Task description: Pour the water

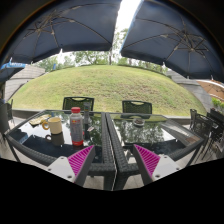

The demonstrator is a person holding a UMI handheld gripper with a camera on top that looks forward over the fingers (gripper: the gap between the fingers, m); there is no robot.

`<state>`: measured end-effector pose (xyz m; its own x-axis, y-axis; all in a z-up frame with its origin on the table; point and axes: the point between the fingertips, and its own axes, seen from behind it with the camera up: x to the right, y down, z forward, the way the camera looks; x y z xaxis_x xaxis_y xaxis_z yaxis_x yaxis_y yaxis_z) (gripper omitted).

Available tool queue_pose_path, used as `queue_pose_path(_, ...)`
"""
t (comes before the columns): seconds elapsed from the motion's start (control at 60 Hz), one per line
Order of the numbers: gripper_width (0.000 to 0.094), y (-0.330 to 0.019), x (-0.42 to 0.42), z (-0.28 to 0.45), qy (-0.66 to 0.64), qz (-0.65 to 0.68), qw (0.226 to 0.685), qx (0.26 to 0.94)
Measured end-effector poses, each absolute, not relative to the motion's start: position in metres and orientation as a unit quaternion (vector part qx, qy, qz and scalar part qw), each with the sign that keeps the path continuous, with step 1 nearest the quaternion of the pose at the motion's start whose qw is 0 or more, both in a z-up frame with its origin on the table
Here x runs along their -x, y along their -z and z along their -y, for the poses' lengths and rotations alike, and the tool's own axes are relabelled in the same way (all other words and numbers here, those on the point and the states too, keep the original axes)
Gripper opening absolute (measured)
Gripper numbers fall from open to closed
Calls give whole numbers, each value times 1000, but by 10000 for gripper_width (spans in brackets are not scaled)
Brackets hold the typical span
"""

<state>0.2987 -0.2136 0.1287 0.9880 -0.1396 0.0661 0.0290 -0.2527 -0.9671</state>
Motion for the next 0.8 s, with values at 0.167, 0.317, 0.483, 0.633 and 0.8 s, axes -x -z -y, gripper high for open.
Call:
queue_pose_path(0.167,813,-133,-333,211,84,-33,609,788)
queue_pose_path(0.317,807,-149,-335,200,86,-28,608,789)
queue_pose_path(0.483,809,-142,-296,170,28,-15,606,795)
queue_pose_path(0.633,811,-121,-237,118,-23,12,595,803)
queue_pose_path(0.8,808,-98,-192,42,-54,1,595,802)
